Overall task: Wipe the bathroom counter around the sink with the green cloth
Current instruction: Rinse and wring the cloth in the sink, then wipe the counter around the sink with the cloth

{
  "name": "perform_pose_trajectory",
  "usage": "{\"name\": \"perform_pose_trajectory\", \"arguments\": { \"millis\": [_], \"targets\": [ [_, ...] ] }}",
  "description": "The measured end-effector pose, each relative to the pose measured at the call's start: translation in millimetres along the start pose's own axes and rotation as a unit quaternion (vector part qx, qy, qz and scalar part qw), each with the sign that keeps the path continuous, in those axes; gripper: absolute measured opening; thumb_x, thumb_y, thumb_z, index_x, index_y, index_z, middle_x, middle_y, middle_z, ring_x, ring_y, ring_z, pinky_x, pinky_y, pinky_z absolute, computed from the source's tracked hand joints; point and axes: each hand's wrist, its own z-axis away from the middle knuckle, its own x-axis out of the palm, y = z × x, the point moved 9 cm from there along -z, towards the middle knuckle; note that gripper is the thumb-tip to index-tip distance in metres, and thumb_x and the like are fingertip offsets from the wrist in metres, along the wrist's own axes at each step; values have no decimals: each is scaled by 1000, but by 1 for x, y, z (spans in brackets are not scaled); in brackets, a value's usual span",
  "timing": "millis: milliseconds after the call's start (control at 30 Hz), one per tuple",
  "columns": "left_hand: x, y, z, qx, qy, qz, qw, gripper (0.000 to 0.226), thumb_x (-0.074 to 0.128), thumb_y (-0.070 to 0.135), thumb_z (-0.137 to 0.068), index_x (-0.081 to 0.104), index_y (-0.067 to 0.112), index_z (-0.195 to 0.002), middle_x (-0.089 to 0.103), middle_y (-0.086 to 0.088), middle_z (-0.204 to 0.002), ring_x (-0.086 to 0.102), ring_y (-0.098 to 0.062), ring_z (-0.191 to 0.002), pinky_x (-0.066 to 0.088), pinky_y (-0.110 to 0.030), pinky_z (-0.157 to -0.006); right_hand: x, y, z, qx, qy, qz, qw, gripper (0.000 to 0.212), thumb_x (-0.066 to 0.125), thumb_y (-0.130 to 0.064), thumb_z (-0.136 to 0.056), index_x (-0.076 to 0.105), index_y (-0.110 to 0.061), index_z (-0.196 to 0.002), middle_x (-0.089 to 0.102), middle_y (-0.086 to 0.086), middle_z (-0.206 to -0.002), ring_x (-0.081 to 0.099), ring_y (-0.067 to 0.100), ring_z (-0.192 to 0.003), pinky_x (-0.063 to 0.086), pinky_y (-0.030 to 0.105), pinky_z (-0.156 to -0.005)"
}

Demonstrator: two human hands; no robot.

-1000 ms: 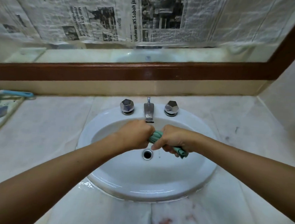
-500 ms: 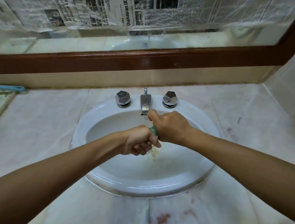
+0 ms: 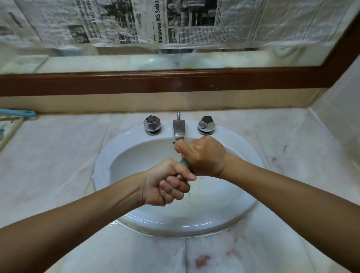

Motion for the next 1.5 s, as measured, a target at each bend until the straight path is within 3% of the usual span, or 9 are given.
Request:
{"name": "perform_pose_trajectory", "arguments": {
  "millis": [200, 400, 533, 633, 867, 1033, 1167, 1300, 1500],
  "targets": [
    [-20, 31, 37, 127, 287, -397, 862, 32, 66, 27, -85, 43, 20, -64, 38, 2, -49, 29, -12, -42, 21, -21, -41, 7, 5, 8, 187, -203, 57, 960, 52, 72, -20, -66, 43, -13, -108, 61, 6, -70, 56, 30, -55, 40, 30, -46],
    [-4, -2, 55, 96, 301, -680, 662, 40, 60, 64, -77, 51, 28, -92, 60, 7, -81, 57, -12, -74, 45, -32, -66, 11, -42, 67, 390, -388, -174, 817, 41, 87, -42, -59, 63, -19, -84, 67, 2, -72, 63, 19, -54, 53, 29, -48],
    [12, -31, 51, 143, 232, -731, 625, 53, 46, 72, -83, 49, 23, -102, 57, 1, -100, 55, -14, -86, 48, -40, -82, 2, -85, 105, 481, -346, -384, 708, 28, 88, -29, -64, 67, -16, -77, 62, 2, -63, 54, 14, -52, 46, 26, -51],
    [33, -48, 55, 244, 172, -680, 670, 18, 38, 50, -99, 44, 35, -92, 49, 6, -97, 46, -3, -83, 39, -29, -77, -15, -112, 132, 507, -306, -529, 608, 18, 80, -23, -76, 64, -16, -79, 61, 7, -63, 46, 14, -42, 38, 23, -42],
    [66, -50, 27, 351, 184, -664, 634, 16, 67, 24, -86, 58, 25, -99, 56, 18, -90, 54, 0, -87, 43, -16, -74, -28, -138, 193, 488, -234, -720, 435, 39, 59, -18, -95, 42, -6, -128, 65, 29, -104, 67, 30, -71, 58, 32, -62],
    [99, -17, -22, 388, 230, -592, 667, 35, 77, 21, -75, 55, 44, -90, 66, 9, -87, 61, -7, -79, 45, -14, -65, -56, -83, 251, 583, -178, -548, 573, 20, 50, -26, -99, 65, -13, -104, 68, 0, -92, 62, 7, -78, 46, 20, -70],
    [92, -9, -87, 396, 302, -445, 744, 39, 80, 22, -77, 59, 37, -106, 66, 8, -100, 63, -6, -83, 50, -20, -72, -84, -24, 321, 652, -106, -508, 552, 21, 52, -23, -99, 68, -11, -107, 72, 2, -94, 66, 12, -80, 50, 21, -67],
    [75, 0, -131, 366, 410, -506, 665, 47, 70, 18, -82, 56, 22, -126, 55, 6, -127, 53, -14, -116, 37, -21, -91, -114, 54, 384, 735, 93, -424, 521, 31, 46, -3, -97, 62, -11, -123, 71, 0, -105, 68, 10, -87, 51, 18, -77],
    [70, 32, -170, 321, 458, -562, 609, 55, 62, 23, -87, 46, 20, -139, 31, -3, -155, 36, -24, -138, 34, -36, -110, -74, 133, 406, 672, -142, 0, 727, 51, 40, -6, -92, 38, -5, -144, 40, 19, -148, 35, 39, -137, 40, 46, -104]
  ]
}}
